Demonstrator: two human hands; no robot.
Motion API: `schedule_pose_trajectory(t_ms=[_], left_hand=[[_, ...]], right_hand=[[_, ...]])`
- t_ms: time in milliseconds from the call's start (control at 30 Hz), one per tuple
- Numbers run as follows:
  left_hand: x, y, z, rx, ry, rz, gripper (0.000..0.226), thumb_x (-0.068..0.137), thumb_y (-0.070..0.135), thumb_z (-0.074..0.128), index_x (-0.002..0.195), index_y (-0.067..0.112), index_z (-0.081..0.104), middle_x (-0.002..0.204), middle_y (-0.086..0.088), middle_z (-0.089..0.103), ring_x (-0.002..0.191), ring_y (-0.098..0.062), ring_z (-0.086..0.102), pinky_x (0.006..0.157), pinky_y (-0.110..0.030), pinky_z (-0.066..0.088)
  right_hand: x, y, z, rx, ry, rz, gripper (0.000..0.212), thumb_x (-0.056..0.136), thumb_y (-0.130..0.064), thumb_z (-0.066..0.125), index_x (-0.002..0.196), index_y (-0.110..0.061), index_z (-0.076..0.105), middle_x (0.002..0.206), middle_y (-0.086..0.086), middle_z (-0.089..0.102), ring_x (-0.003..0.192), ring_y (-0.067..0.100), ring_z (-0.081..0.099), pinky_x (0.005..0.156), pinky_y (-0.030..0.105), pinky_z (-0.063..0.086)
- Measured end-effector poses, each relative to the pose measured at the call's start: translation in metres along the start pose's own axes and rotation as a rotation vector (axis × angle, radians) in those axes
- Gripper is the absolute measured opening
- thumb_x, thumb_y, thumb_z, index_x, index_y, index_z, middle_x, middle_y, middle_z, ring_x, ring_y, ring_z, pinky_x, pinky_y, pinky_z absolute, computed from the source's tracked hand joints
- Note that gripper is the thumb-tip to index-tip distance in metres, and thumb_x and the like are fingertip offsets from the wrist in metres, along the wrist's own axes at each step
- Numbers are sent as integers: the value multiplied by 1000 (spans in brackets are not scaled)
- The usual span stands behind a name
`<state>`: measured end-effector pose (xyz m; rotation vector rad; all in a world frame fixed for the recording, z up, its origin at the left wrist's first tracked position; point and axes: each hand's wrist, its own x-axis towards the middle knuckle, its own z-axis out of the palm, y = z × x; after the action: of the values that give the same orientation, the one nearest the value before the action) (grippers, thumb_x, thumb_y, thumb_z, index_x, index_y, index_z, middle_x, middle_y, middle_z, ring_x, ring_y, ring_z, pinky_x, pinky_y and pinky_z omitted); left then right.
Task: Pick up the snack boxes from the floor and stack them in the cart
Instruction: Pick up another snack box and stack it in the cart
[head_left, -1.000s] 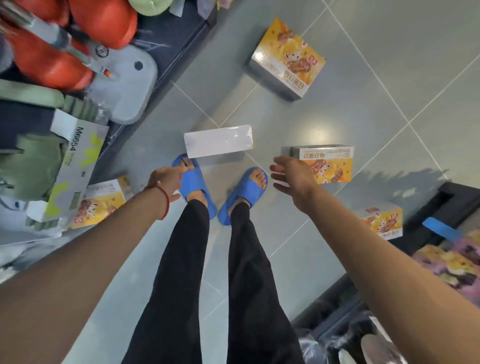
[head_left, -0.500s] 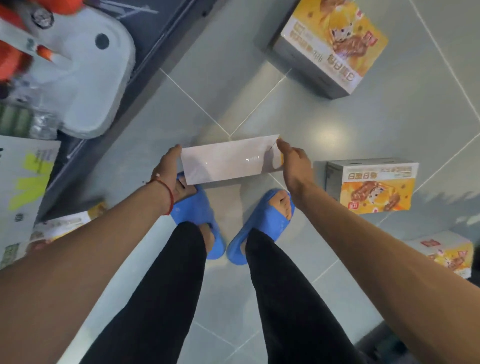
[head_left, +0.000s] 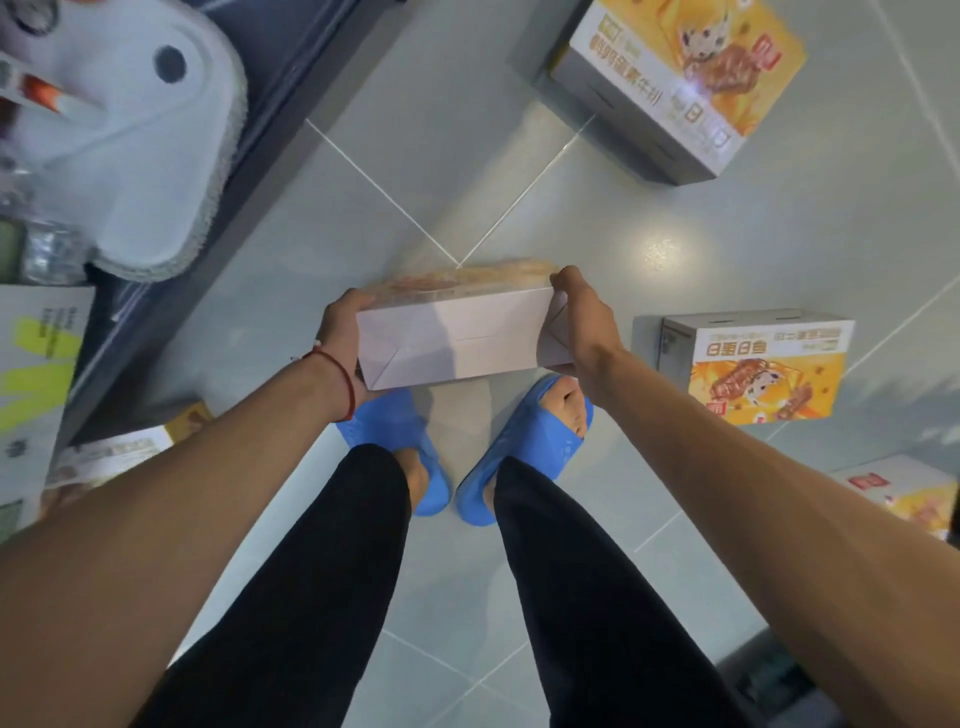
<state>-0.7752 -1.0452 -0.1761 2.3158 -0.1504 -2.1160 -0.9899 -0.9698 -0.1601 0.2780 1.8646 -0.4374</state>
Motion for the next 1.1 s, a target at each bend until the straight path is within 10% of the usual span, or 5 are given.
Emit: schedule_pose_trajectory(t_ms=[167,700,867,933,1100], left_hand=[[-78,-9,-6,-43,-1,59,23,88,35,53,88,18,68,74,-4,68,73,-27,63,68,-29,50],[-392,-44,-89,-177,-218,197,27,97,32,46,94,18,69,86,-3,76,78,-19,71,74,-31,53],[-468,-72,-115,-309,-208,236,40,78,29,55,112,10,62,129,-21,64,102,-33,64,96,-46,49],[-496,-85,-121,-357,-185,285,39,78,24,56,113,9,62,133,-21,62,104,-34,63,103,-51,44],[-563,-130,-128,-530,-105,423,36,68,20,60,101,9,69,126,-21,67,107,-35,64,86,-39,52]], right_hand=[[-73,-1,-29,6,5,-38,56,61,-64,52,101,-29,70,113,7,71,109,32,67,100,47,55],[-381,23,-108,53,-159,-261,63,79,-43,47,132,-12,62,125,8,73,115,28,69,71,24,56],[-453,42,-132,53,-260,-434,50,92,-33,49,134,-10,62,84,-14,76,83,4,72,78,30,63],[-478,47,-144,29,-291,-479,41,87,-34,52,124,-27,69,108,-9,77,106,11,70,97,43,59],[-527,52,-173,-57,-429,-601,52,83,-30,51,134,-34,60,122,-5,74,115,14,69,85,34,57]])
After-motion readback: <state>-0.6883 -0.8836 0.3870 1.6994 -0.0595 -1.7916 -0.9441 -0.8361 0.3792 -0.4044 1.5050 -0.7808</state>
